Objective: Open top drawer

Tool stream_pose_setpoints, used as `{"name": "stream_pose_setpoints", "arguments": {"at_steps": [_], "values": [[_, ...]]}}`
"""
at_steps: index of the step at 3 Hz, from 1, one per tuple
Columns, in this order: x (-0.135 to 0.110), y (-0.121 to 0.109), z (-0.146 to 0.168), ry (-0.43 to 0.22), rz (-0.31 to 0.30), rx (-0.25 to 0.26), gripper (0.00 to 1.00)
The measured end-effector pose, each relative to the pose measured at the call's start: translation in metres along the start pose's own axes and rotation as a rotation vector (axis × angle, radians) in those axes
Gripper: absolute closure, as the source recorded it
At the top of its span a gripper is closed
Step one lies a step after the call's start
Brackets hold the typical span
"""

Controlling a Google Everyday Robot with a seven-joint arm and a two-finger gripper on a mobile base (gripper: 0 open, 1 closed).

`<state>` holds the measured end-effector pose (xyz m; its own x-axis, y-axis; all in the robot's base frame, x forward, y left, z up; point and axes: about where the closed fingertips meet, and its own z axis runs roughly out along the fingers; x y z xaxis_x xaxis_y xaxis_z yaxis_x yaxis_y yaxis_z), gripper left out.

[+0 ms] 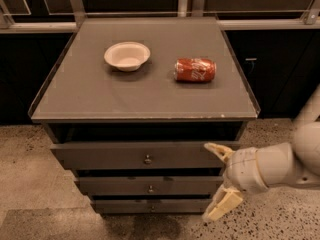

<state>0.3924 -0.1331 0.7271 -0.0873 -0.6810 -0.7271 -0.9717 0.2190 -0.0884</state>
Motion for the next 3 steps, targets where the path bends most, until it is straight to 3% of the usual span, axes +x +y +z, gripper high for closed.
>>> {"name": "stream_pose_setpoints", "arguments": {"at_steps": [1,2,3], "values": [[0.011,-0.005,0.057,-0.064,0.049,-0.053,0.0],[0.015,-0.006,0.06,-0.068,0.058,-0.057,0.0],[0.017,-0.017,0.048,-0.052,0.061,0.021,0.0]]}}
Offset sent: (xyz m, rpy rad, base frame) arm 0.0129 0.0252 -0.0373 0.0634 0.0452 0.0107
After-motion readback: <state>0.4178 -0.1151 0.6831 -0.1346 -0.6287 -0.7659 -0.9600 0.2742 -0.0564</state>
